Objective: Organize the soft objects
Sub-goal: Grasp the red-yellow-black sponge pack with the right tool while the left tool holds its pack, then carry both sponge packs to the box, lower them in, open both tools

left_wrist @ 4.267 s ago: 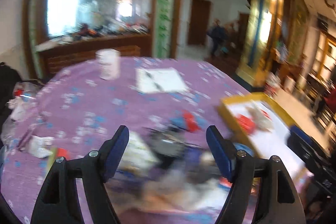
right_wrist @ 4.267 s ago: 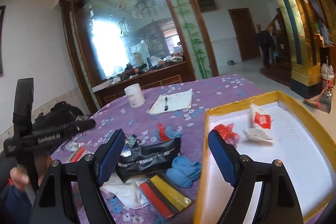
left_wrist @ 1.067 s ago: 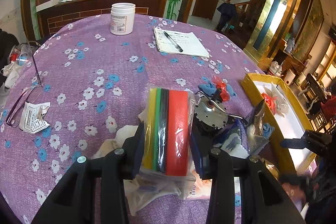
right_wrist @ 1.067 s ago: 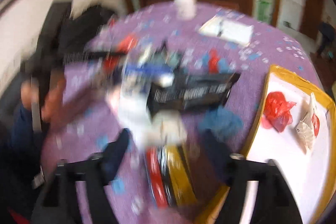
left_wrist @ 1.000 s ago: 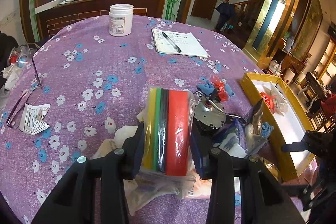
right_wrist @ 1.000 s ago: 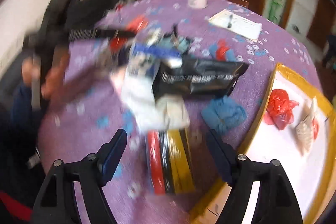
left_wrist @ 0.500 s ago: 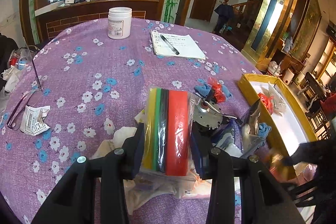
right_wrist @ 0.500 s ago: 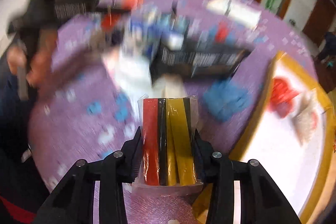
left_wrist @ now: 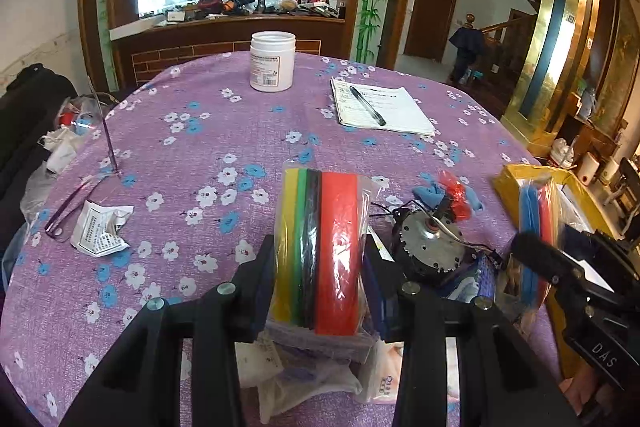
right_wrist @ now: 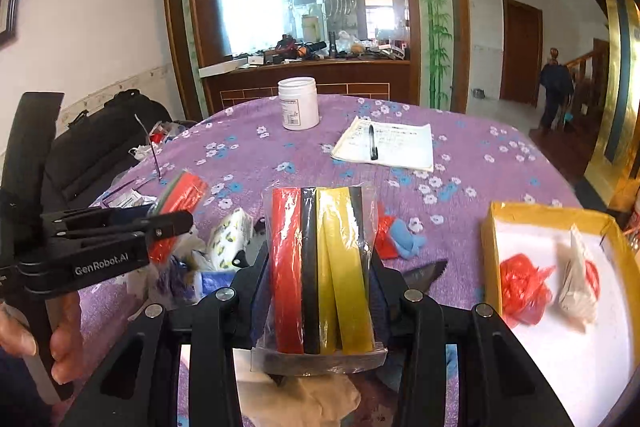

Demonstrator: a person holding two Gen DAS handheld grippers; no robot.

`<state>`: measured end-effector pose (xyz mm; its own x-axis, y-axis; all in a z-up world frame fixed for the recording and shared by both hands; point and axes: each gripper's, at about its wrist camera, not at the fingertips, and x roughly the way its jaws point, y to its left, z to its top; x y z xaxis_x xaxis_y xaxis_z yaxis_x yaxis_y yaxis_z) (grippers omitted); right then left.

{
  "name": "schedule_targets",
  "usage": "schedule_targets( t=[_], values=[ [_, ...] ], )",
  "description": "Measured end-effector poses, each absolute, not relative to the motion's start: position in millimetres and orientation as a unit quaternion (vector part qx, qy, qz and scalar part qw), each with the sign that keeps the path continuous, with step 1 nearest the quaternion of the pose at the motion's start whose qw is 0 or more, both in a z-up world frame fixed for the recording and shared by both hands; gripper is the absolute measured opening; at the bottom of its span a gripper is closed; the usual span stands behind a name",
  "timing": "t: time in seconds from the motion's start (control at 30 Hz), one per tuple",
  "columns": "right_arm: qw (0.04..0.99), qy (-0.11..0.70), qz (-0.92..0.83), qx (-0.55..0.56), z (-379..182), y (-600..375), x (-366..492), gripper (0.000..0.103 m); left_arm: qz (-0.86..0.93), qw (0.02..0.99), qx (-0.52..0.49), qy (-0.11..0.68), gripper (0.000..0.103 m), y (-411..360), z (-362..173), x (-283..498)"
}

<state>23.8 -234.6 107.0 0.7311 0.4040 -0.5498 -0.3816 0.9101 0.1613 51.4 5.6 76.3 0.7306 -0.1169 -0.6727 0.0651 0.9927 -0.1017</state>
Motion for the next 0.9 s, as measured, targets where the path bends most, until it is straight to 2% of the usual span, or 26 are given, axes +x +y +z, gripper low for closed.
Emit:
schedule_targets(
  t=[0.67,0.9],
  values=[
    [0.943,0.279,0.163,0.085,101,-282,29,0.045,-0.013,0.964,0.085,0.252,0.038,-49,86,14],
    [0.943,0.275,0.149,0.111,103,-301,30,0.045,-0.009,0.964,0.103,0.247,0.038,-58,82,15]
  ],
)
